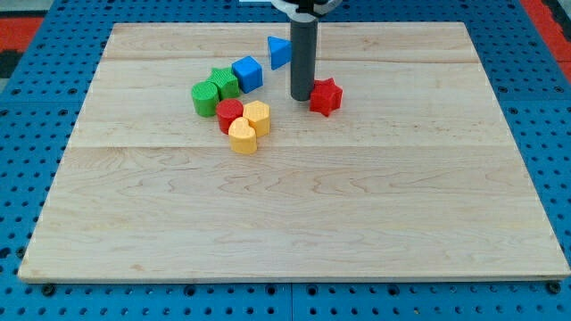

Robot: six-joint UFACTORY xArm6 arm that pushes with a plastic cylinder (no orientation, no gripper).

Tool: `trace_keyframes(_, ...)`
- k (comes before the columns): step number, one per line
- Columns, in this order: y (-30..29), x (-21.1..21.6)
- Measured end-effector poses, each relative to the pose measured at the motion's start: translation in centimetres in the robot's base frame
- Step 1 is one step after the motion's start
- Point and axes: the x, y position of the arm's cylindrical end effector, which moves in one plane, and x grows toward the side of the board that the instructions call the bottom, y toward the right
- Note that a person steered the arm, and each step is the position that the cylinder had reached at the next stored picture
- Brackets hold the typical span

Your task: Move your arm to the top of the red star

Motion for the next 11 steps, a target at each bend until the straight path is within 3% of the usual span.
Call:
trace_keyframes(3, 5.4, 0.5)
trace_keyframes(6, 3.3, -3.3)
trace_keyframes(9, 10.3, -4.5)
trace_keyframes(10, 9.9, -5.5)
trace_keyframes(11, 5.3, -6.9)
